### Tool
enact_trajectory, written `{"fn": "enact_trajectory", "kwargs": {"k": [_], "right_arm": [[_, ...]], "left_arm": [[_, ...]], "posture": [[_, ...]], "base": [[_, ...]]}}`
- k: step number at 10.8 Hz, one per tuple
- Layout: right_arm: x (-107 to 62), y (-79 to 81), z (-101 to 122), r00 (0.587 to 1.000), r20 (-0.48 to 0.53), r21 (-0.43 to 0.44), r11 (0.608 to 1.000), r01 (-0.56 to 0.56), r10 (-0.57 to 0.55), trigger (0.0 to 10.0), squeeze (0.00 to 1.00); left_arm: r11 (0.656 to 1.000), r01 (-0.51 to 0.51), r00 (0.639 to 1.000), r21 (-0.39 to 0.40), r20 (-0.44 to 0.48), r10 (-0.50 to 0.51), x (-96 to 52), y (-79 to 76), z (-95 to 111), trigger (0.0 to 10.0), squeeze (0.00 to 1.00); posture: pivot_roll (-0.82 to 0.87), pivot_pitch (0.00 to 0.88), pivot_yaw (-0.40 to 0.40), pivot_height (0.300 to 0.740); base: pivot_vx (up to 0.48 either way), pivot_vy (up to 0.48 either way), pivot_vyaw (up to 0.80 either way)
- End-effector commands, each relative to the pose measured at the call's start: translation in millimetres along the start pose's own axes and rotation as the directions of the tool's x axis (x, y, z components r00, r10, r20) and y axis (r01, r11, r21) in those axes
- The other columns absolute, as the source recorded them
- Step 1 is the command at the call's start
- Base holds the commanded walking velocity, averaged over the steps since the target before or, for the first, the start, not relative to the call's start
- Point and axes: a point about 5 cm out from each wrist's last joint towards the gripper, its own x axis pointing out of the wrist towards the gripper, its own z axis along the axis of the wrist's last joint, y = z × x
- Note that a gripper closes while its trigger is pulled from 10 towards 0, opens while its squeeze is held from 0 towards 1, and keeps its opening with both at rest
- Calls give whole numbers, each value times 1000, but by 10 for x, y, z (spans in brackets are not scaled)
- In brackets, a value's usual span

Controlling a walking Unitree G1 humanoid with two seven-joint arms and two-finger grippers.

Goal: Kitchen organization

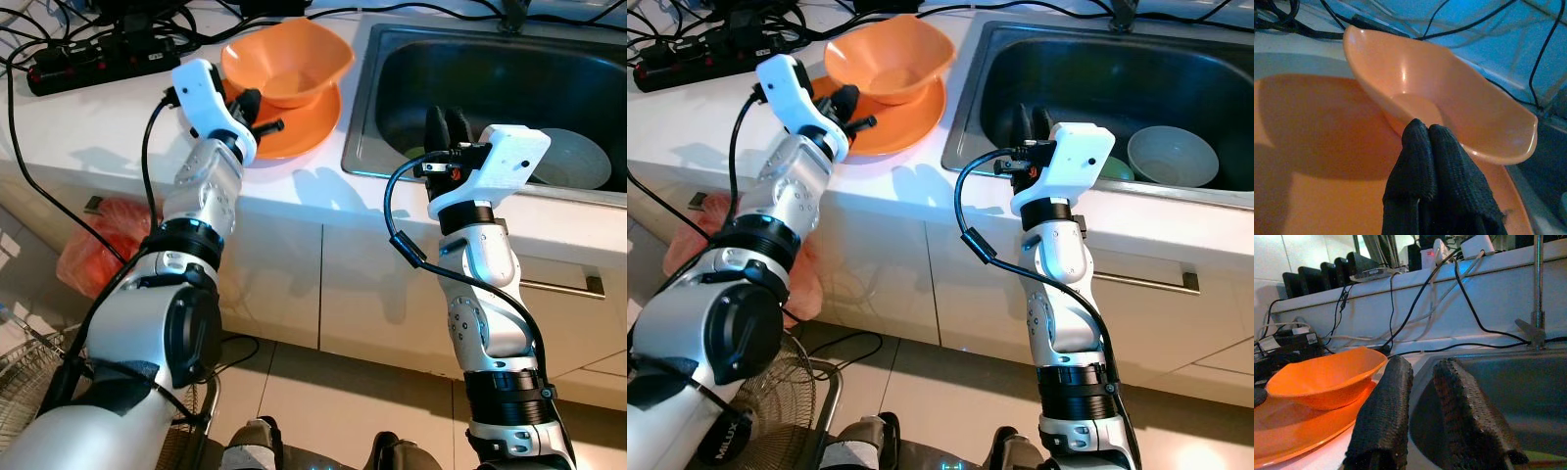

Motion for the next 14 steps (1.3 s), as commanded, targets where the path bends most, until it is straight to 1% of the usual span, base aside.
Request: {"fn": "enact_trajectory", "kwargs": {"k": [1,2,3,4,5,6,7,8,14], "right_arm": [[-19,-12,-29,1000,-12,3,1000,3,-3,10000,0],[-17,-13,-30,1000,-12,3,1000,3,-3,10000,0],[-15,-14,-30,1000,-12,2,1000,2,-2,10000,0],[-13,-18,-29,1000,-11,1,1000,4,-4,10000,0],[-10,-23,-31,1000,-13,3,1000,6,-6,10000,0],[-10,-24,-36,1000,-14,3,1000,6,-6,10000,0],[-5,-48,-40,1000,-14,-6,1000,10,-10,10000,0],[4,-93,-34,1000,-13,-21,1000,24,-24,10000,0],[4,-93,-34,1000,-13,-21,1000,24,-24,10000,0]], "left_arm": [[999,27,999,46,27,-28,-1,-27,46,10000,0],[990,39,998,132,42,-45,-8,-28,77,10000,0],[954,60,994,294,67,-83,-24,-19,162,10000,855],[886,86,987,456,79,-137,-39,-36,253,10000,1000],[763,104,980,638,63,-186,-61,-37,344,10000,1000],[755,93,981,649,72,-183,-75,-7,365,10000,1000],[773,103,964,626,128,-232,-136,-78,358,10000,0],[804,95,945,586,202,-259,-211,-148,332,10000,0],[804,95,945,586,202,-259,-211,-148,332,10000,0]], "posture": [[113,160,50,740],[111,157,50,740],[108,157,52,740],[112,158,53,740],[115,157,54,740],[113,153,54,740],[107,152,55,740],[108,152,54,740],[108,152,54,740]], "base": [[0,0,0],[0,0,0],[0,0,0],[0,0,0],[0,0,0],[0,0,0],[0,0,0],[0,0,0],[0,0,0]]}}
